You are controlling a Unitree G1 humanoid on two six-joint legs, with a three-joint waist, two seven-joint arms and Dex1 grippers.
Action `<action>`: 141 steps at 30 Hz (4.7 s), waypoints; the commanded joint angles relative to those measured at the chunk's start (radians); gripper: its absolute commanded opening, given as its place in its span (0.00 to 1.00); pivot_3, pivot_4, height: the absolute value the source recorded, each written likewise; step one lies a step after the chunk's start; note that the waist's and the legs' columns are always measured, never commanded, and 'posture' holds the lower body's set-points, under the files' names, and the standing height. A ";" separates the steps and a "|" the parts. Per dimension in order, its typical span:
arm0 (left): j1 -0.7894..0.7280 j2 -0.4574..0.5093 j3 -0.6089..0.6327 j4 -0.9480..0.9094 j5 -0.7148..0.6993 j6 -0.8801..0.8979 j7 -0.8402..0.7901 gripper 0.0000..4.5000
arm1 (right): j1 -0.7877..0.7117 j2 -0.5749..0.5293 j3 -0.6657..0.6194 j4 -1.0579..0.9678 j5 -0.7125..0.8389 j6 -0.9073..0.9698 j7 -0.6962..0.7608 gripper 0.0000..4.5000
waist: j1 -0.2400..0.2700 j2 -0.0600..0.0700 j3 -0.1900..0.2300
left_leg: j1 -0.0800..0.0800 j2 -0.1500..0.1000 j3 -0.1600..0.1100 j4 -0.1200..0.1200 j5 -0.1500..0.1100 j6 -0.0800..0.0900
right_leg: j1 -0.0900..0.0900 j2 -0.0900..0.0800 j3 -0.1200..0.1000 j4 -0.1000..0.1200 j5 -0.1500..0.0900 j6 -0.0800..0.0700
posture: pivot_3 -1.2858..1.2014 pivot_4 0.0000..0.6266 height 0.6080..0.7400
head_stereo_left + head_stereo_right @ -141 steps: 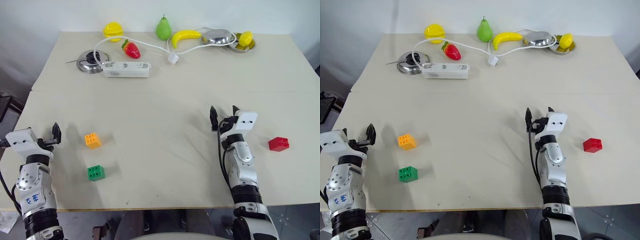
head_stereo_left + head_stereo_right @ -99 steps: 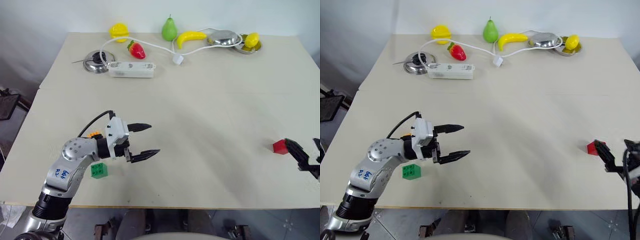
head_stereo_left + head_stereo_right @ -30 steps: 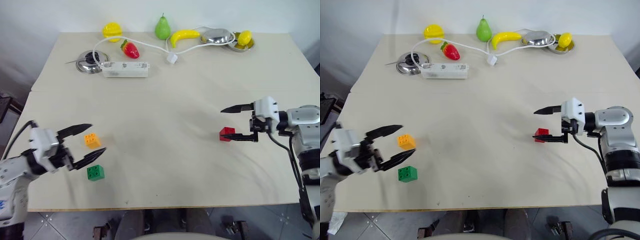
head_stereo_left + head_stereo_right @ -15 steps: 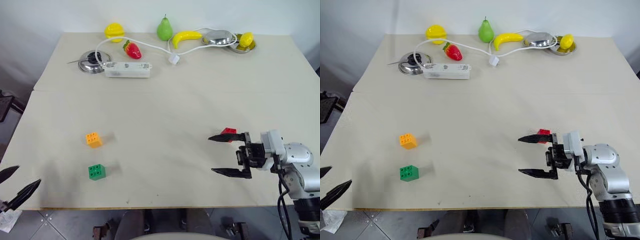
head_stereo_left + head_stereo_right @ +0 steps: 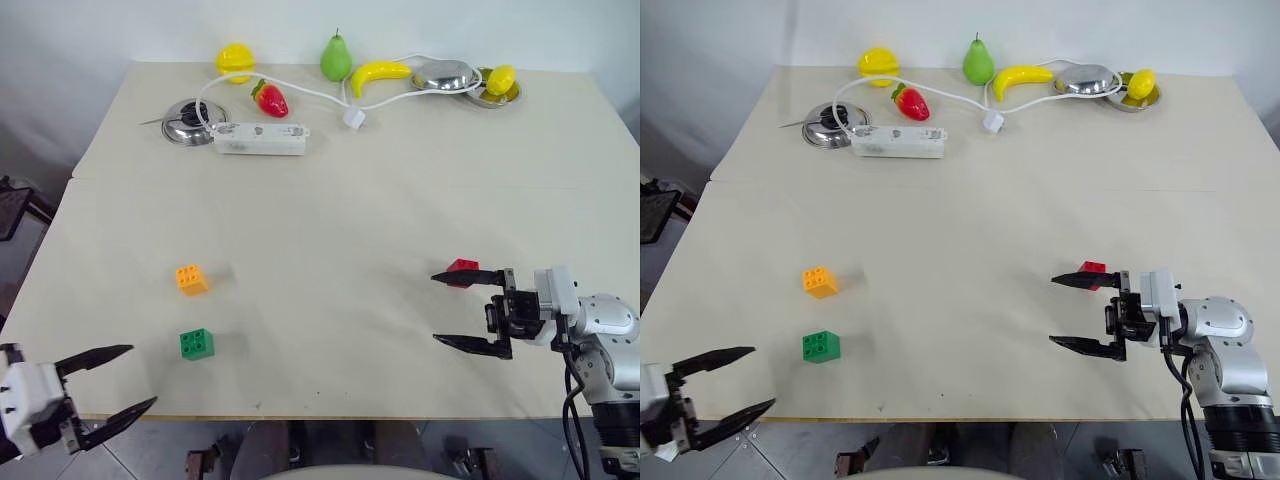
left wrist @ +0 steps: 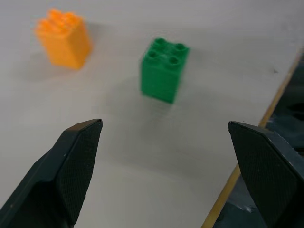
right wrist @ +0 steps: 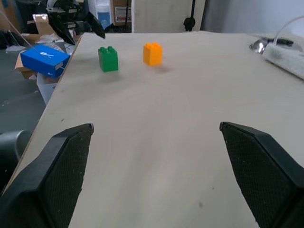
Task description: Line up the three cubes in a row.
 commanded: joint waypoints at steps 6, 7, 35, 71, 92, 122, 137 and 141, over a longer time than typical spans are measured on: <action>-0.224 -0.043 -0.185 0.103 0.096 -0.051 0.118 1.00 | 0.021 -0.017 -0.024 -0.026 -0.001 0.015 0.012 0.99 | 0.001 0.000 0.000 | 0.000 0.000 0.000 0.002 0.000 0.001 | 0.001 0.000 0.001 0.002 0.001 0.001 | 0.52 0.24 1.00; -0.241 -0.048 -0.205 0.107 0.092 -0.048 0.116 1.00 | 0.034 -0.015 -0.025 -0.038 -0.002 0.014 0.008 0.99 | 0.001 -0.001 0.000 | 0.000 0.000 0.000 0.002 0.000 0.001 | 0.001 0.000 0.000 0.002 0.001 0.001 | 0.52 0.24 1.00; -1.338 -0.289 -0.944 0.290 0.144 0.530 0.139 0.33 | 0.388 0.120 -0.424 -0.259 0.070 -0.004 -0.365 1.00 | 0.030 0.000 -0.001 | 0.000 -0.008 0.001 0.004 0.003 0.004 | 0.003 0.004 0.002 0.001 0.002 0.004 | 0.52 0.24 1.00; -1.487 -0.462 -0.882 0.686 0.356 0.169 0.050 1.00 | 0.481 0.125 -0.406 -0.277 0.079 0.054 -0.361 1.00 | 0.023 -0.001 -0.001 | -0.002 -0.004 0.001 0.003 0.005 0.006 | 0.002 0.002 0.003 0.000 0.003 0.006 | 0.52 0.24 1.00; -0.406 -0.079 0.068 0.001 -0.035 0.241 0.248 1.00 | 0.032 0.113 -0.006 -0.230 0.038 0.165 -0.220 1.00 | 0.011 -0.003 0.000 | 0.000 -0.003 -0.003 0.004 0.005 0.004 | 0.003 -0.001 0.002 0.001 0.003 0.005 | 0.52 0.24 1.00; -0.282 -0.367 -0.241 -0.281 0.113 0.398 0.798 1.00 | 0.034 0.081 -0.002 -0.169 -0.001 0.125 -0.172 1.00 | 0.002 -0.004 -0.001 | 0.000 -0.003 0.000 0.002 0.002 0.004 | 0.002 0.000 0.002 0.000 0.002 0.004 | 0.52 0.24 1.00; -0.429 -0.513 -0.431 -0.262 0.318 0.493 1.118 0.96 | 0.003 0.121 0.032 -0.126 -0.019 0.121 -0.161 1.00 | 0.026 -0.004 -0.001 | 0.000 -0.003 0.000 0.003 0.002 0.004 | 0.002 0.000 0.003 0.000 0.003 0.005 | 0.52 0.24 1.00; -0.401 -0.510 -0.427 -0.282 0.316 0.504 1.125 0.73 | 0.018 0.123 0.023 -0.127 -0.021 0.121 -0.166 1.00 | 0.026 -0.004 -0.001 | 0.000 -0.003 0.000 0.003 0.002 0.004 | 0.002 0.000 0.003 0.000 0.003 0.005 | 0.52 0.24 1.00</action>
